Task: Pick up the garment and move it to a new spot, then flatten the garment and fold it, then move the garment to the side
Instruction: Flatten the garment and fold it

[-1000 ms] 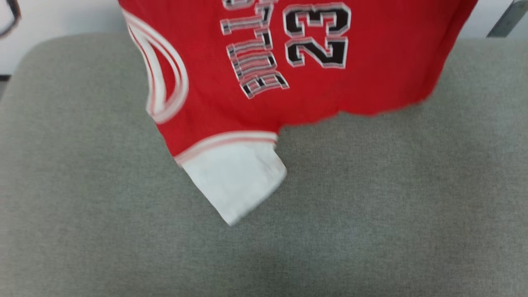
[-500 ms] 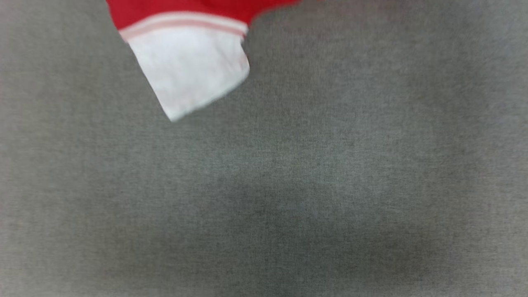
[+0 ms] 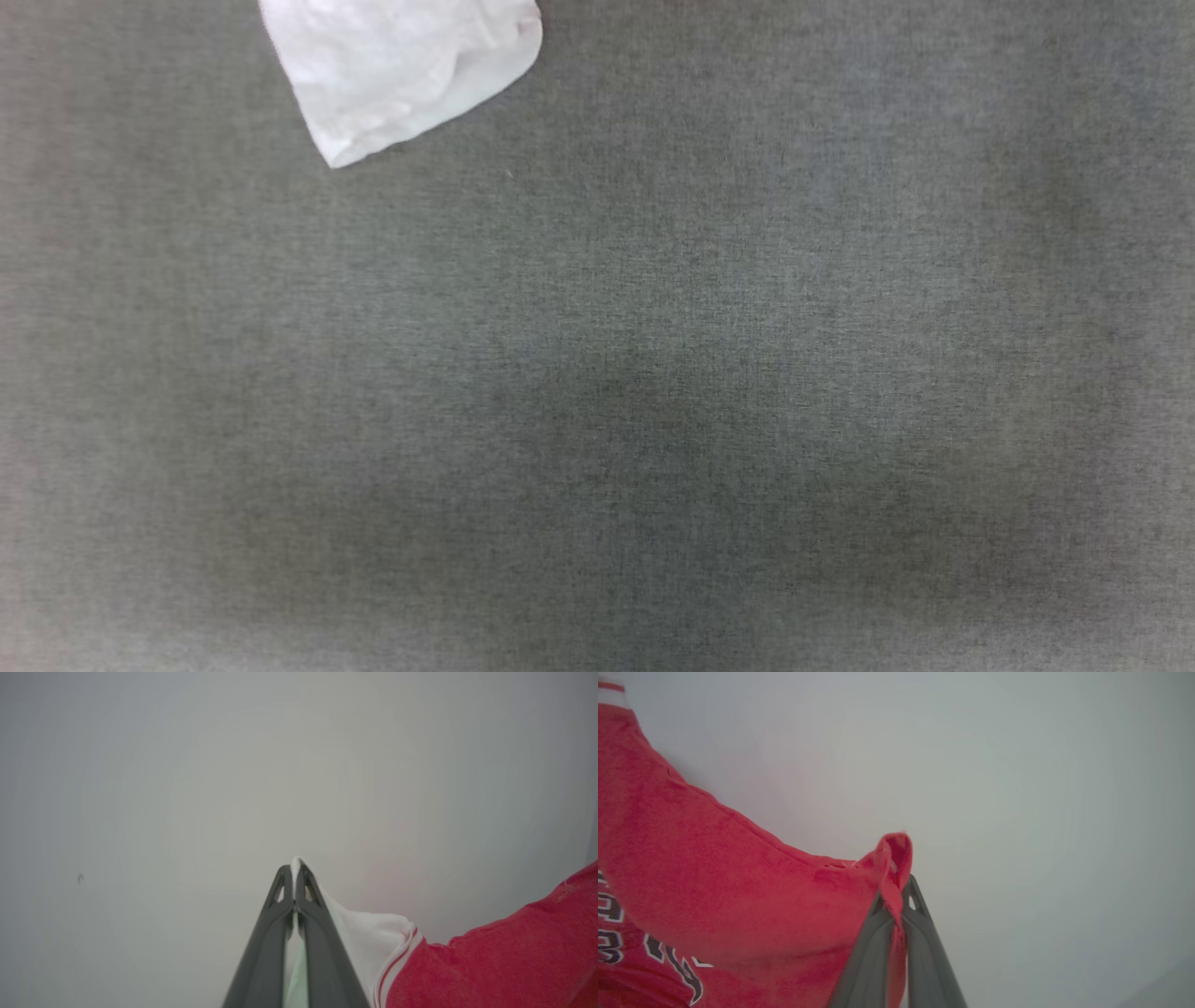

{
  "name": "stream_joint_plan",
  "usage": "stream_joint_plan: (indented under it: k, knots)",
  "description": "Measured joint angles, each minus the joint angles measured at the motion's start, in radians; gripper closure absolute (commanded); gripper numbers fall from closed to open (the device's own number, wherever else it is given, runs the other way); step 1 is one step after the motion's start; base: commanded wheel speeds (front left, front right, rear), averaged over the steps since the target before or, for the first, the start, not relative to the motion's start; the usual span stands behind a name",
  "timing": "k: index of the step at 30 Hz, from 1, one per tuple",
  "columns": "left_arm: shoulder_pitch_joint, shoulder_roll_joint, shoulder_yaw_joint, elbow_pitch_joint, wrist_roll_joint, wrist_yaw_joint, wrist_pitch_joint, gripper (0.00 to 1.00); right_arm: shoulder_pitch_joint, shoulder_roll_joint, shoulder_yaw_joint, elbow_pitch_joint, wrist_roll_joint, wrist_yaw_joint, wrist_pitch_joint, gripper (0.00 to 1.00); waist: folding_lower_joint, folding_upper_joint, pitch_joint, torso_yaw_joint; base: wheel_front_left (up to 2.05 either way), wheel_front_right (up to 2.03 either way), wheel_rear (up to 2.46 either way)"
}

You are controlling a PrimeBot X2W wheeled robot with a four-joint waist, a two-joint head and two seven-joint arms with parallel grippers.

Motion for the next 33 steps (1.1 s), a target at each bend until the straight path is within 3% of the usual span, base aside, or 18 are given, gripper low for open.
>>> stream_joint_plan:
  k: [9,14,17,23,28,33]
  knots:
    - [0.231,0.000,-0.081,-0.007,-0.080,-0.021,0.082,1.00,0.190,0.007,0.097,0.042,0.092,0.000,0.001,1.00,0.0000,0.0000,-0.102,0.021,0.00,0.00,0.00]
    - [0.385,0.049,-0.154,-0.106,-0.156,-0.021,0.182,1.00,0.338,0.005,0.188,0.023,0.214,0.000,0.049,1.00,0.0000,0.0000,-0.173,0.031,0.00,0.00,0.00]
    - [0.468,0.087,-0.190,-0.170,-0.195,-0.022,0.242,1.00,0.436,-0.020,0.250,-0.038,0.304,0.000,0.100,1.00,0.0000,0.0000,-0.216,0.036,0.00,0.00,0.00]
    - [0.659,0.177,-0.234,-0.317,-0.274,-0.017,0.358,1.00,0.663,-0.130,0.357,-0.264,0.499,0.000,0.243,1.00,0.0000,0.0000,-0.298,0.045,0.00,0.00,0.00]
    - [0.823,0.277,-0.260,-0.516,-0.334,0.057,0.438,1.00,0.831,-0.253,0.377,-0.474,0.625,0.000,0.369,1.00,0.0000,0.0000,-0.352,0.050,0.00,0.00,0.00]
    - [0.983,0.396,-0.275,-0.759,-0.391,0.185,0.472,1.00,1.002,-0.347,0.328,-0.653,0.684,0.000,0.465,1.00,0.0000,0.0000,-0.390,0.055,0.00,0.00,0.00]
